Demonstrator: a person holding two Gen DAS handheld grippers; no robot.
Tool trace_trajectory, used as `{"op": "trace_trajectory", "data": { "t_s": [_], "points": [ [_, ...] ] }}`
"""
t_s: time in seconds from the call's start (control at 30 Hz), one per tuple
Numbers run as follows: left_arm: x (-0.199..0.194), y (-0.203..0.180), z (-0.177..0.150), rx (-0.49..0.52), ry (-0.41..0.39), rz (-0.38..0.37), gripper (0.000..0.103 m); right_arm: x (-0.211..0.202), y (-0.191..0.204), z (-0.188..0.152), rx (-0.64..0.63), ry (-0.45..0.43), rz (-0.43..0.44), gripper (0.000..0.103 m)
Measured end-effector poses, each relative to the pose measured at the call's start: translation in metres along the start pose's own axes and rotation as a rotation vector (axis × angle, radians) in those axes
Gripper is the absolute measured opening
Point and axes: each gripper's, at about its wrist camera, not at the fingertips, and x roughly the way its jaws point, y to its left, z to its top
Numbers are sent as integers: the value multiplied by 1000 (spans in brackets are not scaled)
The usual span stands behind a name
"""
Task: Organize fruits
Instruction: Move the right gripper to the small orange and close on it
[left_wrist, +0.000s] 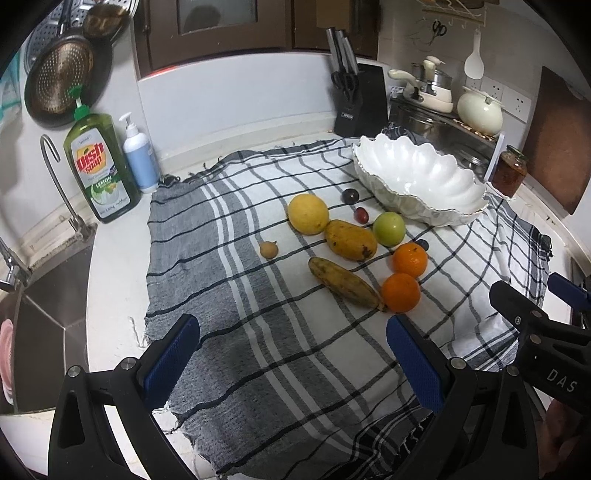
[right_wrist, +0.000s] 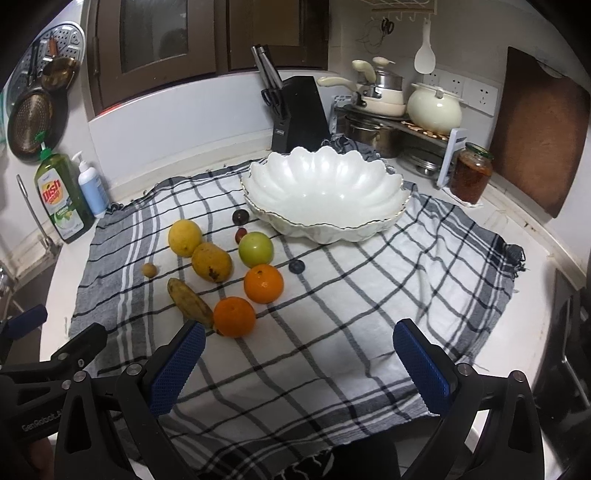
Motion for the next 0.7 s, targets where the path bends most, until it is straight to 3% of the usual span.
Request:
{"op": "trace_trajectory", "data": {
  "t_s": [0.53,0.7],
  "points": [
    [36,26,4,-33,13,29,103,49,30,3,-59,50,42,102],
    [50,31,7,-44,17,30,103,69,38,3,-70,71,56,98]
  ]
}}
